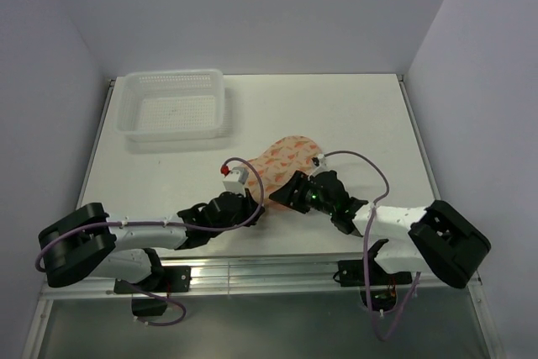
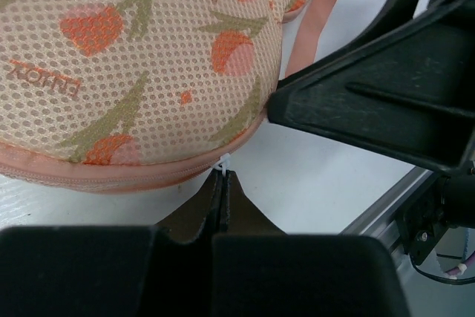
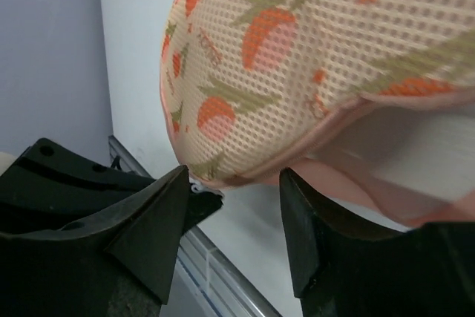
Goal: Place the bra in the laundry bag and zip it closed
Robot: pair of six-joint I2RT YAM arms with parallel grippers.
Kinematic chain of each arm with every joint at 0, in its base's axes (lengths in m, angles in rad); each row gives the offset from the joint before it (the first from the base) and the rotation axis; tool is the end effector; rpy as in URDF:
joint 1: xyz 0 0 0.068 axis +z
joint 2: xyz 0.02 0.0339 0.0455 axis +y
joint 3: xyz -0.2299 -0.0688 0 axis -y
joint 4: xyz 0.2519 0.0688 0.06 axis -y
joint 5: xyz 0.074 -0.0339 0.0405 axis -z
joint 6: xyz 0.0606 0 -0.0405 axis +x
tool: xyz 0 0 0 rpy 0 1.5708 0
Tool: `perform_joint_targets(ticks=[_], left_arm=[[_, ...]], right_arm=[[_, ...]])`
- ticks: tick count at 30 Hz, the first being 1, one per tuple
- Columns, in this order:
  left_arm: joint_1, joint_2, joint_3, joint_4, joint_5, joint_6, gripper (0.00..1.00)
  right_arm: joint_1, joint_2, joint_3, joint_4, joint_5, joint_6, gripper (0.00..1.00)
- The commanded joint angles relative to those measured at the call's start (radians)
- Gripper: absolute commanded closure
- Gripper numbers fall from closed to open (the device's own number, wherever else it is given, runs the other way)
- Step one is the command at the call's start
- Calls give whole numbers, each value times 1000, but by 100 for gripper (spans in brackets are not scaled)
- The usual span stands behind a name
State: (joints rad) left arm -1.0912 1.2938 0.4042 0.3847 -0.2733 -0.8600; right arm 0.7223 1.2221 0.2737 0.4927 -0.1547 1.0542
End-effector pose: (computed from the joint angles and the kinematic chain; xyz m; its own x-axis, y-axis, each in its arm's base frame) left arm 0.1429 -0.2393 0.1127 -0.7104 -0.2155 -0.6700 0.3171 0.7518 -0.5781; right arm 0.1869 0.1771 0.1010 -0.8213 0.4213 -0.3846 -0.0868 0.5740 0.8143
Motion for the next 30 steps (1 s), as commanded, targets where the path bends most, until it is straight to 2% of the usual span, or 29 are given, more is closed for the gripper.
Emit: perform_joint_targets(ticks=[1,2,3,5,6,7,11,15,25,26,28,29,30], left_arm=[[-10,4,4,59,16,-14,100],[-10,-2,5,59,14,-5,100],[-10,-7,5,49,10,-2,100],[-10,-27,5,30,-3,9,100],[-10,-36,2,11,-15,15,100],[-9,-45,-1,-1,-24,21,100],[-6,-129,-27,-72,-76,45,100],[20,-201,-70,-135,-116,42,100],[48,-333,-146,-242,-144,4,100],[48,-343,-148,-241,-141,3,100],[48,-343,-145,-210,-119,-1,100],[48,-328,-143,-192,-103,-8,100],[48,-315,-140,-140,-69,-8,100]], right_arm=[[17,66,64,121,-20,24,41],[16,80,59,132,-23,38,48],[16,92,56,145,-13,41,68],[9,91,58,144,-2,33,80],[5,79,58,138,4,27,95],[-3,68,59,113,9,20,99],[-81,10,64,23,1,-74,100],[-233,-41,70,-57,-68,-160,100],[-385,-23,162,-245,-128,-336,100],[-386,-16,189,-255,-132,-355,100],[-382,-18,200,-255,-163,-356,74],[-361,-29,212,-263,-169,-356,51],[-347,-39,216,-290,-146,-356,41]])
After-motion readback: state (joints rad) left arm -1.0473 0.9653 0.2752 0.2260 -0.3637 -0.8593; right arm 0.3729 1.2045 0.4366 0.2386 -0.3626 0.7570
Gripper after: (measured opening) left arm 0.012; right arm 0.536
